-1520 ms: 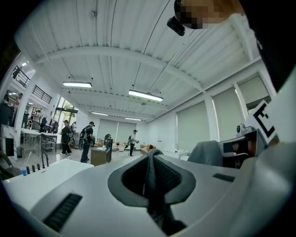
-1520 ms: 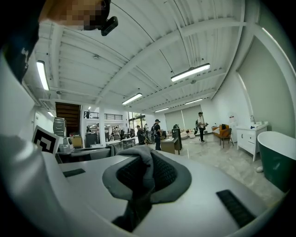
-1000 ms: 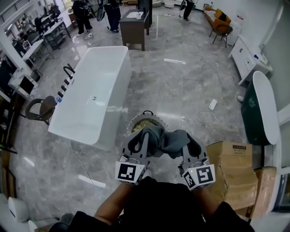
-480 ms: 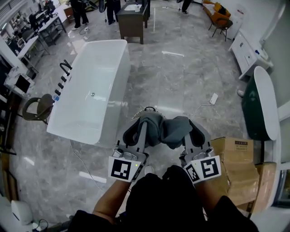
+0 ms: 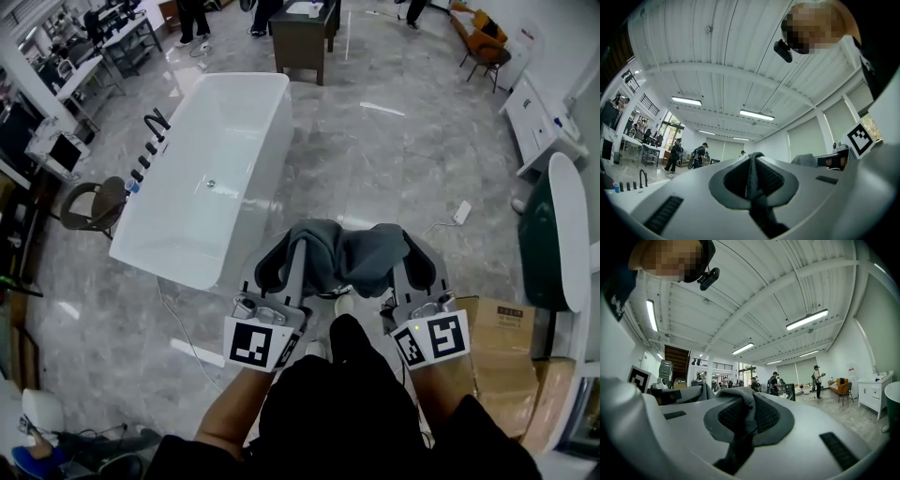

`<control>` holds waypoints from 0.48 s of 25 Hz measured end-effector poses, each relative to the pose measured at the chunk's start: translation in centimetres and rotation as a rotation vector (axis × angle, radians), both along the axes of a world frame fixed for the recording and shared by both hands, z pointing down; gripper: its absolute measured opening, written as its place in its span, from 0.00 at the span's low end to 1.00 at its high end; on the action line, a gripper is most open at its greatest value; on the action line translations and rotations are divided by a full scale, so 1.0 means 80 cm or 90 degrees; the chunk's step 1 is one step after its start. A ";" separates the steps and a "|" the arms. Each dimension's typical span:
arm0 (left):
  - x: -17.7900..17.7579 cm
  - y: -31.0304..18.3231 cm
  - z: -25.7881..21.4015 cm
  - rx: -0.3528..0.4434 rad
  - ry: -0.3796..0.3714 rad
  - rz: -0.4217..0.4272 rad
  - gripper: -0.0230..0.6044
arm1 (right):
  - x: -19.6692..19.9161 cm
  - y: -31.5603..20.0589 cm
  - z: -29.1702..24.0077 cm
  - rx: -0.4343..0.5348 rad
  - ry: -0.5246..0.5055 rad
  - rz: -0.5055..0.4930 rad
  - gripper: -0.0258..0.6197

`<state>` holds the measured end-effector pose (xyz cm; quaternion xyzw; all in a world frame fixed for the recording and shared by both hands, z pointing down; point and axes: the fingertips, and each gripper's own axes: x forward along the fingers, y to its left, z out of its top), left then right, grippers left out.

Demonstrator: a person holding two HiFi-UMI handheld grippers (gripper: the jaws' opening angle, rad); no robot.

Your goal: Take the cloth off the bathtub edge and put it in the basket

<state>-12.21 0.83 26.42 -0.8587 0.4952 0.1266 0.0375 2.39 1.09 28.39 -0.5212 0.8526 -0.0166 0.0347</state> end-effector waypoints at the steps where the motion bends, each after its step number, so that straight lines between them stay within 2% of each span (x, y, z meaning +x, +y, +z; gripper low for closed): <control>1: 0.000 -0.005 0.001 -0.003 -0.005 -0.005 0.09 | -0.002 -0.005 0.000 0.000 -0.003 -0.007 0.11; 12: 0.030 -0.079 0.050 -0.071 -0.025 -0.014 0.09 | 0.015 -0.070 0.051 -0.062 0.013 -0.028 0.11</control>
